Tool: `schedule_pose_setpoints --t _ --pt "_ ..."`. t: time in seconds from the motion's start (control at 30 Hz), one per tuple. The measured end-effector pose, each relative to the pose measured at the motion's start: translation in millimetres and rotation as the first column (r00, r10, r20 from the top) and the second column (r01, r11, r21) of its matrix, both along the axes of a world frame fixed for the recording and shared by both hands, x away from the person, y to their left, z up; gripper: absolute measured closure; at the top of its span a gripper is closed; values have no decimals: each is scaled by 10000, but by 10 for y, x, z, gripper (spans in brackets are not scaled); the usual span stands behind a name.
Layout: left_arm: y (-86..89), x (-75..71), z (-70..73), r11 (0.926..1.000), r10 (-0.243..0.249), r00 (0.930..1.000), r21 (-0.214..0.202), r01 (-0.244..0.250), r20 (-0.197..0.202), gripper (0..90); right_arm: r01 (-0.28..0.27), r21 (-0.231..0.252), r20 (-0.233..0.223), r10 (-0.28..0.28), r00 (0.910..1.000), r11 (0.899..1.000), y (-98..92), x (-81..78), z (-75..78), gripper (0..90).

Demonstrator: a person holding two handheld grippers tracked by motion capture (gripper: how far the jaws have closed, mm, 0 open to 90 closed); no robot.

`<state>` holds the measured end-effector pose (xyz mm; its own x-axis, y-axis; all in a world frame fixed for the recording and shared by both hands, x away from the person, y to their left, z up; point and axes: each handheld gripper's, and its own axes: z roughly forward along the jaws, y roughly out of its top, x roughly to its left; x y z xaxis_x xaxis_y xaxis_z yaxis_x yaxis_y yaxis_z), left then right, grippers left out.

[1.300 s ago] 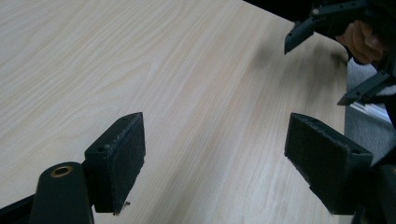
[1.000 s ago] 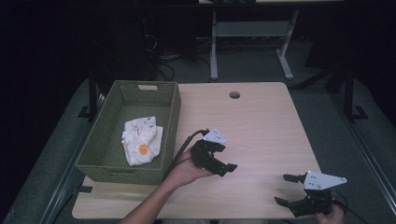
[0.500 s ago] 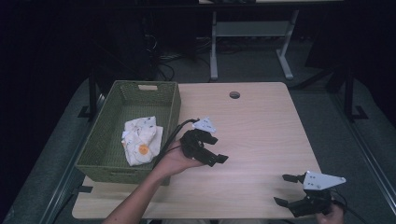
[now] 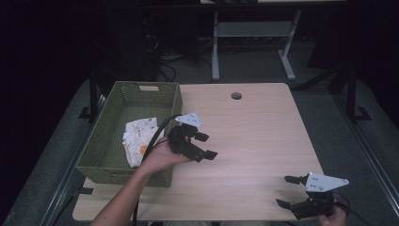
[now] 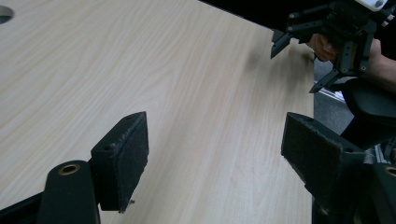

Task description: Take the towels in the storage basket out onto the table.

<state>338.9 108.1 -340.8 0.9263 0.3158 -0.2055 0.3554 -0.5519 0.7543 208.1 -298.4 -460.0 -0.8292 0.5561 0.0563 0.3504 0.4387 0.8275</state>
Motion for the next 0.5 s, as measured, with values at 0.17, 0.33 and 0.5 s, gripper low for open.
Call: schedule_pose_setpoints --t 0.17,0.33,0.5 --pt "168 44 49 9999 105 9999 -68 -105 -99 238 -10 23 27 10 10000 10000 -5 0 -1 138" --pt "311 63 100 9994 233 9995 -240 -238 -200 244 -13 -4 29 13 10000 10000 -5 1 -1 138" --pt "465 101 127 9987 372 9986 -347 -385 -374 252 1 -18 34 -1 10000 10000 -2 -6 0 138"
